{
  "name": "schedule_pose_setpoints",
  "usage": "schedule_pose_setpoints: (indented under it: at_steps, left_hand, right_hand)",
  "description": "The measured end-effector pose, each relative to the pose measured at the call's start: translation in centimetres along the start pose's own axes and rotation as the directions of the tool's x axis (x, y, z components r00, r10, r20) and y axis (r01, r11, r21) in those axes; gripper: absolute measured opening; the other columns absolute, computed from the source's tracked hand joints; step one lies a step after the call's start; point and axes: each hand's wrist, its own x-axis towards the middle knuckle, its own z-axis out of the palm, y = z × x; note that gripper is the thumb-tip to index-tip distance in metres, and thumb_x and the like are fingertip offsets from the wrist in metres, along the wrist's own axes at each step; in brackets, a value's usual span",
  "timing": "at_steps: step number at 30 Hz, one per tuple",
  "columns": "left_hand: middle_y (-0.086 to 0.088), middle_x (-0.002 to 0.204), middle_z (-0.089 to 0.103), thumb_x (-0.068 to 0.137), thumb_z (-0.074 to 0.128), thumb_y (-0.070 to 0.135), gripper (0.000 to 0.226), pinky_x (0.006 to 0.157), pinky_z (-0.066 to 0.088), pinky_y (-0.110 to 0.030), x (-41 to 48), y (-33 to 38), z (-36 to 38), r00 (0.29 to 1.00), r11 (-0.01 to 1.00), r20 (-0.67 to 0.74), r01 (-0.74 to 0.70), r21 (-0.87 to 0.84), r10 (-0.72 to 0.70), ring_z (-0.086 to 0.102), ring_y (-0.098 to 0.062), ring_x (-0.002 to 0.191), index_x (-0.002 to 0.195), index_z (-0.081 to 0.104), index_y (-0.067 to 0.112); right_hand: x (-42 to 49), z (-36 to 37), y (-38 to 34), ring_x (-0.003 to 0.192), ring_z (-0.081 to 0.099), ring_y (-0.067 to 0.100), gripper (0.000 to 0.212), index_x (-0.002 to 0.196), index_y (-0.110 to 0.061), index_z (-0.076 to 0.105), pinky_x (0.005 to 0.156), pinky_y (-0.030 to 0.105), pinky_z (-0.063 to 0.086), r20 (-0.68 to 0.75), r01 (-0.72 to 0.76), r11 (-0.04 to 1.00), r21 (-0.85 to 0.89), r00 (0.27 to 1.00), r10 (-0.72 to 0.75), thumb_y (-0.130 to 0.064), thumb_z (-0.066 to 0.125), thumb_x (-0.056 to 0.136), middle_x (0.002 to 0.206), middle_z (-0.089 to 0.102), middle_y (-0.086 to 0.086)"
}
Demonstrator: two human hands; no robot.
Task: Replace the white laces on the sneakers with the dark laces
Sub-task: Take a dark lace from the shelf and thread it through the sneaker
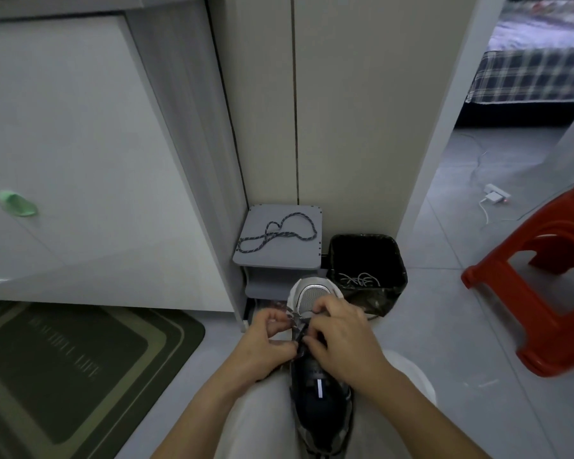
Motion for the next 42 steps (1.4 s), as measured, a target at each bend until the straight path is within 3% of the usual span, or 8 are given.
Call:
schedule_pose_setpoints:
  at_steps: [7,10,14,18,21,24,30,42]
  left_hand:
    - [-0.001,0.084,0.064,0.087,0.062,0.016,0.009,0.074,0.055,-0.037,0.6,-0.5,-0.1,0.999,0.971,-0.022,-0.031,0.236,0.037,0.061,-0.012,0.064,0.084,0.058,0.025]
    - [0.005,0.089,0.052,0.083,0.062,0.022,0.014,0.064,0.043,-0.016,0.6,-0.8,-0.6,0.983,0.815,-0.060,-0.107,0.570,0.172,0.051,-0.001,0.069,0.073,0.053,0.027]
    - [0.009,0.096,0.045,0.080,0.064,0.022,0.006,0.074,0.034,-0.016,0.2,-0.8,-1.8,0.902,0.696,-0.221,-0.113,0.709,0.371,0.047,-0.006,0.087,0.079,0.058,0.021]
    - [0.009,0.094,0.063,0.079,0.070,0.022,0.012,0.075,0.045,-0.019,-0.4,-0.8,-2.2,0.920,0.842,-0.279,-0.091,0.532,0.275,0.059,-0.007,0.086,0.077,0.060,0.029]
    - [0.000,0.083,0.069,0.081,0.071,0.016,0.005,0.077,0.051,-0.029,-0.9,-0.3,-1.2,0.899,0.977,-0.392,-0.144,0.156,0.195,0.063,-0.015,0.079,0.077,0.068,0.019]
    - [0.001,0.066,0.065,0.086,0.064,0.008,0.004,0.064,0.051,-0.029,-0.8,0.4,-0.7,0.881,0.980,-0.449,-0.194,-0.049,0.152,0.061,-0.017,0.068,0.082,0.064,0.010]
    - [-0.001,0.065,0.060,0.087,0.062,0.005,0.015,0.050,0.044,-0.010,0.1,1.4,-0.3,0.923,0.989,-0.368,-0.139,-0.045,0.113,0.058,-0.008,0.057,0.101,0.059,0.010]
    - [-0.003,0.072,0.067,0.092,0.056,0.010,0.011,0.061,0.050,-0.025,1.5,1.0,0.1,0.957,0.999,-0.288,-0.002,-0.039,-0.010,0.062,-0.013,0.063,0.082,0.061,0.009]
  right_hand:
    - [-1.9,-1.6,2.6,0.103,0.052,0.013,0.033,0.059,-0.033,0.039,0.092,0.034,0.040,0.070,-0.137,0.970,0.199,0.990,0.126,-0.024,0.065,0.077,0.107,0.054,-0.013]
    - [-2.4,-2.5,3.6,0.102,0.053,0.014,0.036,0.059,-0.034,0.041,0.091,0.030,0.033,0.043,-0.164,0.974,0.157,0.986,0.159,-0.020,0.068,0.077,0.103,0.052,-0.017]
    - [-3.8,-4.0,5.3,0.101,0.055,0.015,0.042,0.059,-0.036,0.038,0.089,0.032,0.035,0.022,-0.246,0.955,0.164,0.969,0.246,-0.014,0.068,0.078,0.100,0.054,-0.015]
    - [-4.4,-3.7,5.9,0.100,0.057,0.019,0.020,0.062,-0.030,0.049,0.085,0.032,0.034,0.039,-0.343,0.930,0.134,0.939,0.341,-0.031,0.065,0.075,0.098,0.058,-0.012]
    - [-2.7,-2.5,3.9,0.101,0.049,0.009,0.041,0.092,-0.033,0.062,0.092,0.035,0.033,0.016,-0.263,0.964,0.041,0.965,0.263,-0.062,0.043,0.069,0.108,0.053,-0.015]
    - [-0.6,-1.4,1.3,0.104,0.050,0.012,0.026,0.091,-0.037,0.066,0.092,0.038,0.033,-0.036,-0.112,0.994,-0.001,0.993,0.112,-0.054,0.056,0.075,0.111,0.055,-0.014]
    - [1.7,0.1,-0.1,0.115,0.040,0.015,0.024,0.108,-0.030,0.065,0.098,0.034,0.026,0.096,-0.103,0.989,-0.104,0.989,0.113,-0.039,0.055,0.087,0.120,0.048,-0.010]
    - [-1.6,-2.2,4.0,0.087,0.053,0.018,0.022,0.072,-0.026,0.049,0.079,0.034,0.034,-0.054,-0.223,0.974,0.026,0.973,0.225,-0.028,0.069,0.081,0.088,0.053,-0.007]
